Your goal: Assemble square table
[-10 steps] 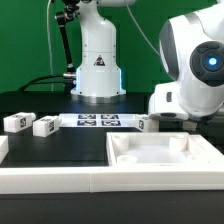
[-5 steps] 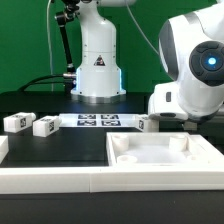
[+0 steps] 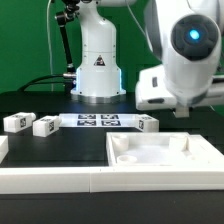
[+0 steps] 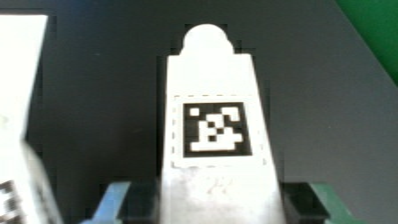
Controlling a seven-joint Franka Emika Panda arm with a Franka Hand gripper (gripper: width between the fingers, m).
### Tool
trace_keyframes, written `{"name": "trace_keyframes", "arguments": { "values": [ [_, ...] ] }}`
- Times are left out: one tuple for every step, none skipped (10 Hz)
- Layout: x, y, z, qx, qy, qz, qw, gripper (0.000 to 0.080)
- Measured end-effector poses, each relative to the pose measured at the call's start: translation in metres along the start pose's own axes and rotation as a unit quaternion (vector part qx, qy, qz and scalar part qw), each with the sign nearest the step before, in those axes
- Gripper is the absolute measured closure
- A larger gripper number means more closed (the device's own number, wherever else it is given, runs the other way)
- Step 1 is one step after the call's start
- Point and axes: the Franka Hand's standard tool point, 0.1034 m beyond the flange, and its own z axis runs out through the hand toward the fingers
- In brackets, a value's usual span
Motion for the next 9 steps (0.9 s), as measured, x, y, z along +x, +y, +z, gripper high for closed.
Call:
{"name": "trace_keyframes", "arguments": {
  "values": [
    [-0.004, 0.007, -0.013, 0.006, 0.004, -0.002, 1.0, 0.0509],
    [-0.004, 0.009, -0.018, 0.009, 0.014, -0.001, 1.0, 0.0509],
    [-0.004, 0.008, -0.016, 0.008, 0.012, -0.002, 1.0, 0.0509],
    [0.001, 0.007, -0.017, 0.009, 0.027, -0.002, 1.0, 0.0509],
    [0.008, 0.006, -0.023, 0.01, 0.078, -0.002, 0.997, 0.0509],
    [0.004, 0.008, -0.025, 0.007, 0.101, -0.004, 0.995, 0.0509],
    [0.004, 0.009, -0.041, 0.006, 0.134, -0.015, 0.991, 0.0509],
    [-0.001, 0.009, -0.06, 0.006, 0.162, -0.024, 0.986, 0.0509],
    [-0.003, 0.009, -0.076, 0.005, 0.198, -0.032, 0.98, 0.0509]
  ]
}}
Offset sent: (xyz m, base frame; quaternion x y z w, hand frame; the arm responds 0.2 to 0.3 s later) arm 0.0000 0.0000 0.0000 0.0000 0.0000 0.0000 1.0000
